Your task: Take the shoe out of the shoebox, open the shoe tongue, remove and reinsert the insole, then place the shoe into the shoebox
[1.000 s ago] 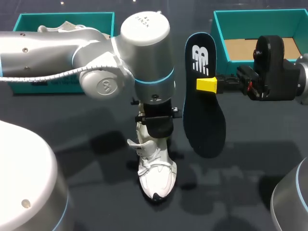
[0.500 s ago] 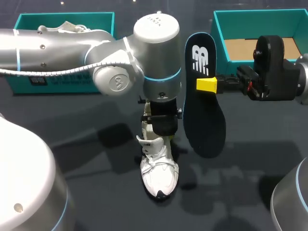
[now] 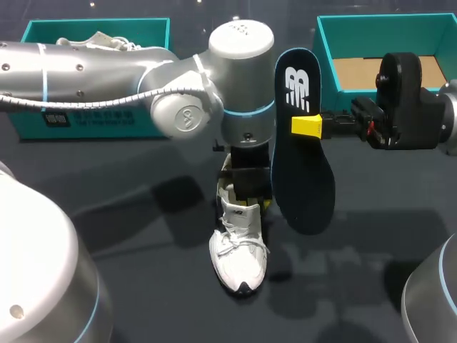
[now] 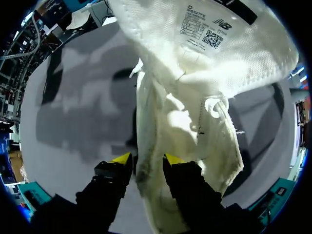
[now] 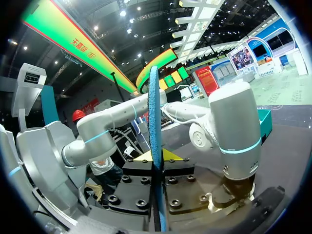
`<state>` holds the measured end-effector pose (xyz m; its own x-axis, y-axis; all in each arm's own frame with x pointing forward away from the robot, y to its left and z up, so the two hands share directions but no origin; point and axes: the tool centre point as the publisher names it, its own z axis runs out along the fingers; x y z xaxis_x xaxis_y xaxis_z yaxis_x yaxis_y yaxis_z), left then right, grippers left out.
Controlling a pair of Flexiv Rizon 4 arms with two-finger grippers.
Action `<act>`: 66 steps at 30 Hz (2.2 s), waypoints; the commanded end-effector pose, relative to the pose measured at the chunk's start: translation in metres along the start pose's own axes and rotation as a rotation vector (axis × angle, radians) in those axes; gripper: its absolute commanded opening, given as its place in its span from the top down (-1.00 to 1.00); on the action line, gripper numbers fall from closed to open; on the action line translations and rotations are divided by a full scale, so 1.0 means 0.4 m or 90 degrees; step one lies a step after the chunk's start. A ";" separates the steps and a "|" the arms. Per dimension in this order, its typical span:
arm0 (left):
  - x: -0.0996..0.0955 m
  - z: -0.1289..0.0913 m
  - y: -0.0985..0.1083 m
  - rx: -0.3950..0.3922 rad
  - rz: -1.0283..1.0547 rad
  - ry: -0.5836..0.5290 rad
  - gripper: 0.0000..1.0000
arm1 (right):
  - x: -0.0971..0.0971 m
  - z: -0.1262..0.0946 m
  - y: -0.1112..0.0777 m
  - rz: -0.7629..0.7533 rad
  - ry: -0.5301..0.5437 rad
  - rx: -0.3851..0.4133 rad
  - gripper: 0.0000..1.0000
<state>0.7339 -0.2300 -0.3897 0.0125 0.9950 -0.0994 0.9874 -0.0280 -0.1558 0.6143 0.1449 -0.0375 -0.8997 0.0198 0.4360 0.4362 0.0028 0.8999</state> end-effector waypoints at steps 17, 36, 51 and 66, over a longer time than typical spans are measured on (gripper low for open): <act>0.036 -0.362 0.027 -0.057 0.092 -0.381 -1.00 | 0.002 0.003 -0.003 0.001 -0.002 0.000 1.00; 0.063 -0.470 0.047 -0.157 0.060 -0.555 -1.00 | 0.002 0.003 -0.003 0.001 -0.002 0.000 1.00; 0.051 -0.545 0.055 -0.145 0.041 -0.618 -1.00 | 0.002 0.003 -0.003 0.001 -0.002 0.000 1.00; 0.049 -0.677 0.054 -0.162 0.047 -0.831 -1.00 | -0.068 -0.002 0.022 0.060 0.024 0.008 1.00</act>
<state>0.8038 -0.1862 -0.1278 0.0343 0.2280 -0.9731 0.9951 0.0826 0.0544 0.6214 0.1389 -0.0403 -0.8584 0.0141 0.5128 0.5128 -0.0029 0.8585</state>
